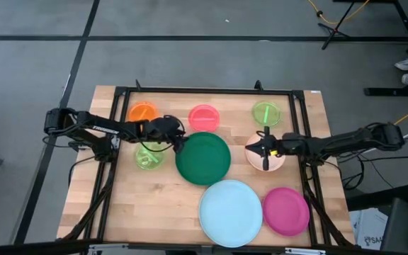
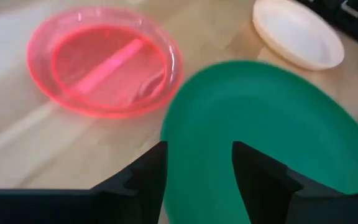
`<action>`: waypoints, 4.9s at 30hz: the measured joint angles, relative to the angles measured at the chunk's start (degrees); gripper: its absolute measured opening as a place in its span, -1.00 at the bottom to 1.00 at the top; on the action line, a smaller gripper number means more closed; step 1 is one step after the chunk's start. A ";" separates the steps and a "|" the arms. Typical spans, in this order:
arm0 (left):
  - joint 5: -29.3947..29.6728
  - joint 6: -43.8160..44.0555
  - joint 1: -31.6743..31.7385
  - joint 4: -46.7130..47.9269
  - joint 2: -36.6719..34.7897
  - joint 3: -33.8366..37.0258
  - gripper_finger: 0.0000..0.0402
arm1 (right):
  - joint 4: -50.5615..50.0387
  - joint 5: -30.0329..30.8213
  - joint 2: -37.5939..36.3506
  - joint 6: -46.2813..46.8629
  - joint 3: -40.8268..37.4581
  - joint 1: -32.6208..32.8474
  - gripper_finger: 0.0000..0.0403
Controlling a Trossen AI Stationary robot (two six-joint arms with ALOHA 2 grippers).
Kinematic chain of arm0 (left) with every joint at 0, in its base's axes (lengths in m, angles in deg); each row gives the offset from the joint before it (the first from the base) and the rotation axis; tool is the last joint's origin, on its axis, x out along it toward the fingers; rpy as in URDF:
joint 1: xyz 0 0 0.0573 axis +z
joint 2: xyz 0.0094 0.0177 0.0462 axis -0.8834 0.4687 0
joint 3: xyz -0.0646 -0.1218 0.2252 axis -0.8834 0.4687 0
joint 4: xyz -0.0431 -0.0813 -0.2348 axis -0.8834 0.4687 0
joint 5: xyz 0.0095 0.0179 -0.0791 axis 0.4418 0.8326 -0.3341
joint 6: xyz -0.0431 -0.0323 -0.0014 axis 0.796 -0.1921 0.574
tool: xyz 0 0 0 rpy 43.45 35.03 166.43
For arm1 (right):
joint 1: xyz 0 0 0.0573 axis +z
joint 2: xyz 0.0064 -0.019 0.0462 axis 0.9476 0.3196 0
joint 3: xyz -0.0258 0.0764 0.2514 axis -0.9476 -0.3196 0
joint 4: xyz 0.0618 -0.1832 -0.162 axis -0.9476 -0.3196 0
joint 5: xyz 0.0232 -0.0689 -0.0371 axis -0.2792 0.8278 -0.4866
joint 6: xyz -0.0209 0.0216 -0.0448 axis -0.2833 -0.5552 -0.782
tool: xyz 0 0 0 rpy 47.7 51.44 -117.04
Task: Stack plastic plates
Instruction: Stack the green plate on top of the light blue plate
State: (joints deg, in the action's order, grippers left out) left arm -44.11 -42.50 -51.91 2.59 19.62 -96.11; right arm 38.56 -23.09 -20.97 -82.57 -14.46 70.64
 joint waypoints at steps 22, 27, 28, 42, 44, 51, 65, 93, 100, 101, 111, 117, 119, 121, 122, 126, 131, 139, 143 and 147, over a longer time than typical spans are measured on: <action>-2.53 6.26 -0.42 16.99 11.61 -8.37 -0.19 | 0.09 -4.32 2.37 0.75 0.09 -0.01 -1.00; -3.80 5.51 -0.49 16.04 13.78 -8.41 -0.22 | -0.16 -4.40 2.37 0.75 0.09 -0.01 -1.00; -3.79 5.11 -0.49 15.85 14.04 -8.41 -0.25 | -0.22 -4.40 2.37 0.73 0.09 -0.01 -1.00; -2.22 6.51 -0.36 14.43 13.86 -8.48 -0.91 | -1.61 -4.03 2.37 0.60 0.09 -0.04 -1.00; -2.11 6.38 -0.20 14.27 13.88 -8.48 -0.91 | -1.59 -4.03 2.37 0.58 0.09 -0.04 -1.00; -2.16 4.43 0.23 12.93 13.28 -8.41 -0.90 | -1.59 -4.03 2.37 0.58 0.09 -0.04 -1.00; -1.23 2.05 -0.21 12.71 3.08 -8.68 -0.92 | -1.53 -4.48 2.35 3.36 0.09 0.00 -1.00; -1.90 5.08 -16.00 1.39 8.00 -18.02 -0.91 | -1.50 -4.47 2.35 3.40 0.09 -0.06 -1.00; -1.83 4.25 -19.23 4.97 16.20 -25.75 -0.91 | -1.44 -5.04 1.73 1.04 0.09 -0.04 -1.00; -2.08 4.30 -19.62 5.05 17.26 -26.55 -0.91 | -1.46 -5.24 1.58 0.50 0.09 -0.01 -1.00; -5.13 1.84 -21.52 4.57 25.03 -32.11 -0.91 | -1.81 -5.54 -1.73 0.38 0.09 0.01 -1.00; -5.66 3.01 -21.47 2.07 28.69 -32.86 -0.91 | -3.83 -5.54 -2.70 0.38 0.09 0.01 -1.00; -6.54 3.68 -21.47 0.53 29.44 -32.89 -0.91 | -4.62 -5.54 -2.70 0.38 0.09 0.01 -1.00; -6.57 4.19 -21.50 -0.83 30.32 -32.98 -0.91 | -5.07 -5.54 -2.70 0.38 0.09 0.01 -1.00; -6.62 4.45 -21.52 -0.85 30.61 -33.00 -0.91 | -5.04 -5.54 -2.70 0.38 0.09 0.01 -1.00; -6.40 4.56 -21.75 -2.00 32.83 -33.00 -0.91 | -5.03 -5.54 -2.70 0.38 0.09 -0.01 -1.00; -7.45 5.02 -21.82 -3.74 35.12 -33.00 -0.91 | -4.99 -5.54 -2.70 0.38 0.09 -0.01 -1.00; -4.99 4.95 -21.82 -4.76 35.17 -33.00 -0.89 | -5.00 -5.54 -2.70 0.38 0.09 -0.01 -1.00; -4.86 4.76 -21.82 -4.42 35.17 -33.00 -0.76 | -4.98 -5.54 -2.70 0.38 0.09 -0.03 -1.00; -6.24 4.63 -21.72 -4.12 35.17 -32.98 -0.57 | -4.72 -5.54 -2.70 0.38 0.09 -0.06 -1.00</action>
State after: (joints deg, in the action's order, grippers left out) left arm -50.35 -37.86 -73.63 -1.54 54.79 -129.09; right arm 33.84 -28.63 -23.67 -82.19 -14.37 70.59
